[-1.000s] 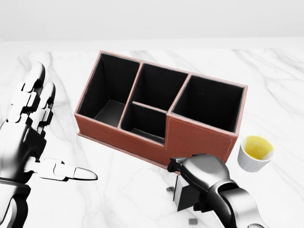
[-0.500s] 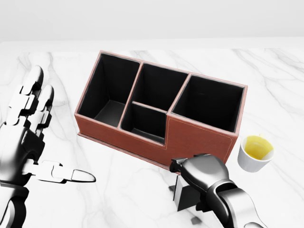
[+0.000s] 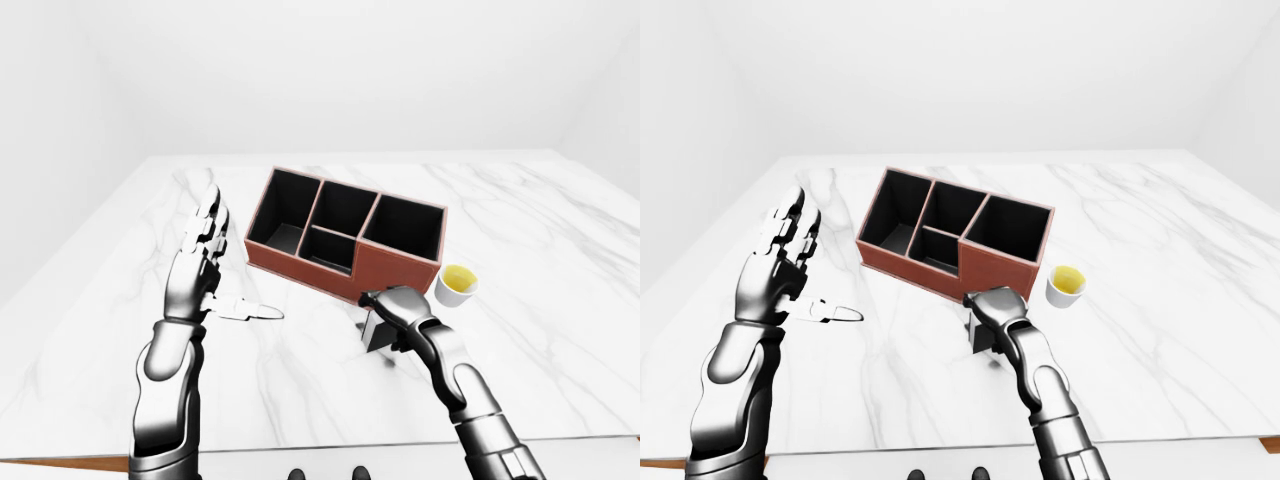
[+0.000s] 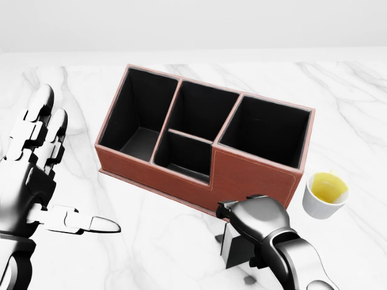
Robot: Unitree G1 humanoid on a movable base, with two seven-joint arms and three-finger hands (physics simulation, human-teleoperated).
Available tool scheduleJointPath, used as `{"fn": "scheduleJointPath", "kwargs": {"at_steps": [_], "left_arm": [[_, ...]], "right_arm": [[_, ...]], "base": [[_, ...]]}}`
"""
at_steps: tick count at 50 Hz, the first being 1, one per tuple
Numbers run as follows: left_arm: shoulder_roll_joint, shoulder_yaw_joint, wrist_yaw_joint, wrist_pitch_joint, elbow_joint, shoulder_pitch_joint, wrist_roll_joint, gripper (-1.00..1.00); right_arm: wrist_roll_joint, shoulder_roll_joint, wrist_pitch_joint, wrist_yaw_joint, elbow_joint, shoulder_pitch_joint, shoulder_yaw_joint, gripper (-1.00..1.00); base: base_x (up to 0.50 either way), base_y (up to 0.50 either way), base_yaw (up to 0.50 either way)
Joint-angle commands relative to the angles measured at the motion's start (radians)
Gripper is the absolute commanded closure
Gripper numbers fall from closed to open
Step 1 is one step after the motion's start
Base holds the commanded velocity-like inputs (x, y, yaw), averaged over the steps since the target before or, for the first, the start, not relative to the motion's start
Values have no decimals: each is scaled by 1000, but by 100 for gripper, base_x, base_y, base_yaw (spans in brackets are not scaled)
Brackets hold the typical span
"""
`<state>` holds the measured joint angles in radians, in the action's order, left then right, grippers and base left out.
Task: Pick up the book and place it in the right compartment of the caddy.
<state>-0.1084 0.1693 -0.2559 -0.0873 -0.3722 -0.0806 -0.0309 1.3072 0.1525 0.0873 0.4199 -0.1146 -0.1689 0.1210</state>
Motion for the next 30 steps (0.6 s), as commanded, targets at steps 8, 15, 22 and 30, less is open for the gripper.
{"fn": "scheduleJointPath", "kwargs": {"at_steps": [8, 15, 22, 30], "left_arm": [[0, 1, -3, 0, -2, 4, -1, -100], [1, -1, -3, 0, -3, 5, 0, -100], [2, 2, -3, 0, -15, 12, -1, -100], [5, 3, -4, 0, -19, 18, -6, -100]], "right_arm": [[34, 3, 0, -7, -54, 12, 7, -29], [42, 6, 0, -10, -63, 16, 9, -25], [45, 10, 0, -1, -64, 33, 10, 73], [8, -4, 0, 4, -9, 53, 16, 100]], "base": [[0, 0, 0], [0, 0, 0], [0, 0, 0], [0, 0, 0]]}}
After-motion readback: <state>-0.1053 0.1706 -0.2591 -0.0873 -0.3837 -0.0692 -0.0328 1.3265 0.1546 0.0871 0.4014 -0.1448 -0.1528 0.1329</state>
